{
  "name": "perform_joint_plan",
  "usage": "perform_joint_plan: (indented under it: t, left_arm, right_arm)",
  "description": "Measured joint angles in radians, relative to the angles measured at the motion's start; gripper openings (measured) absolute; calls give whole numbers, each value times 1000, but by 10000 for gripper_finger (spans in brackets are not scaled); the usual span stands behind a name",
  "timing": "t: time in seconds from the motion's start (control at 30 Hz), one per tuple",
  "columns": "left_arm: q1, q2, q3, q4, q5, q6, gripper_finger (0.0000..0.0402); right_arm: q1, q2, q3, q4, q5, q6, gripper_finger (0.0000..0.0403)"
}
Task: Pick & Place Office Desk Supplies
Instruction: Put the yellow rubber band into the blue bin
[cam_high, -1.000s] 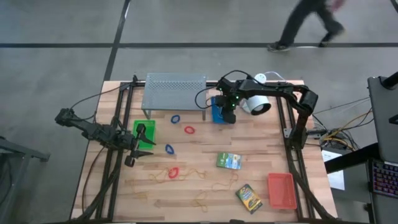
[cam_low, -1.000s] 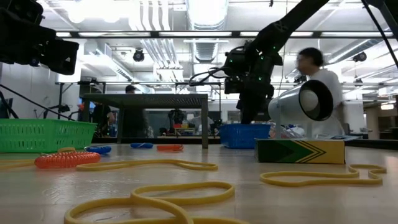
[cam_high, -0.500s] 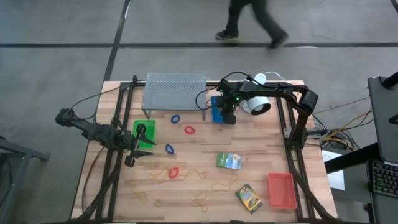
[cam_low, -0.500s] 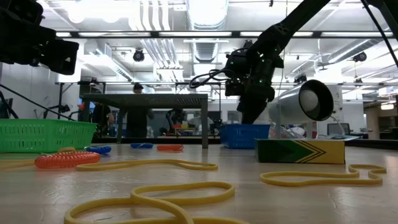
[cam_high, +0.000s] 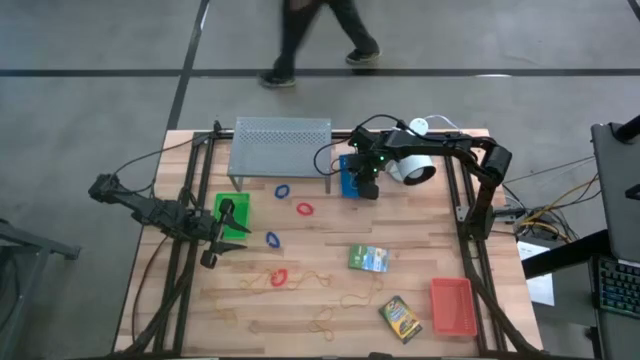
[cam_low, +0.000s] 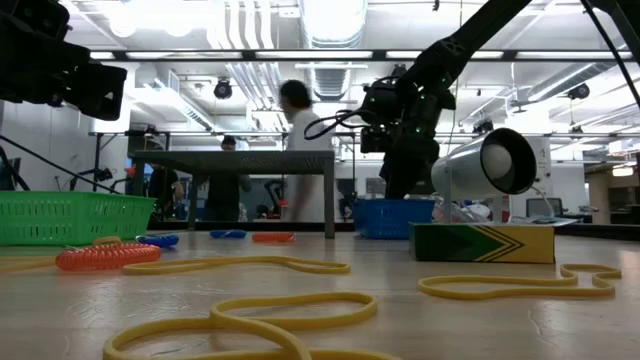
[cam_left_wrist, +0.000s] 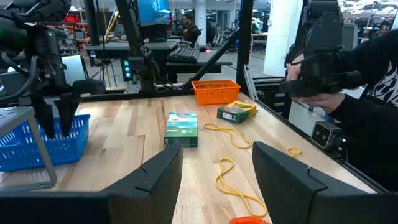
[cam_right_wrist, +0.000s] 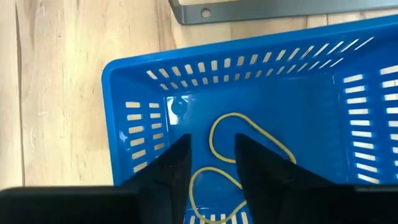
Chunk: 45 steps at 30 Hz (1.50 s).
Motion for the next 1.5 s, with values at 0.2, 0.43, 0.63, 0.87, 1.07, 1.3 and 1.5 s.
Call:
perform_joint_plan:
  t: [0.2, 0.43, 0.63, 0.87, 1.07, 1.3, 1.5]
  left_arm:
    - [0, 0, 0, 0, 0, 0, 200]
    - [0, 0, 0, 0, 0, 0, 200]
    - [0, 0, 0, 0, 0, 0, 200]
    - [0, 0, 0, 0, 0, 0, 200]
    - [0, 0, 0, 0, 0, 0, 200]
    - [0, 0, 0, 0, 0, 0, 201]
    - [0, 0, 0, 0, 0, 0, 201]
  right_arm:
    - [0, -1, 0, 3, 0, 0, 162]
    - [0, -41, 0, 7, 0, 28, 156]
    - [7, -138, 0, 19, 5, 39, 153]
    - [46, -274, 0, 58, 8, 39, 155]
    - [128, -356, -3, 111, 9, 35, 155]
    - [253, -425, -53, 219, 42, 47, 155]
    - [388, -472, -166, 391, 161, 138, 155]
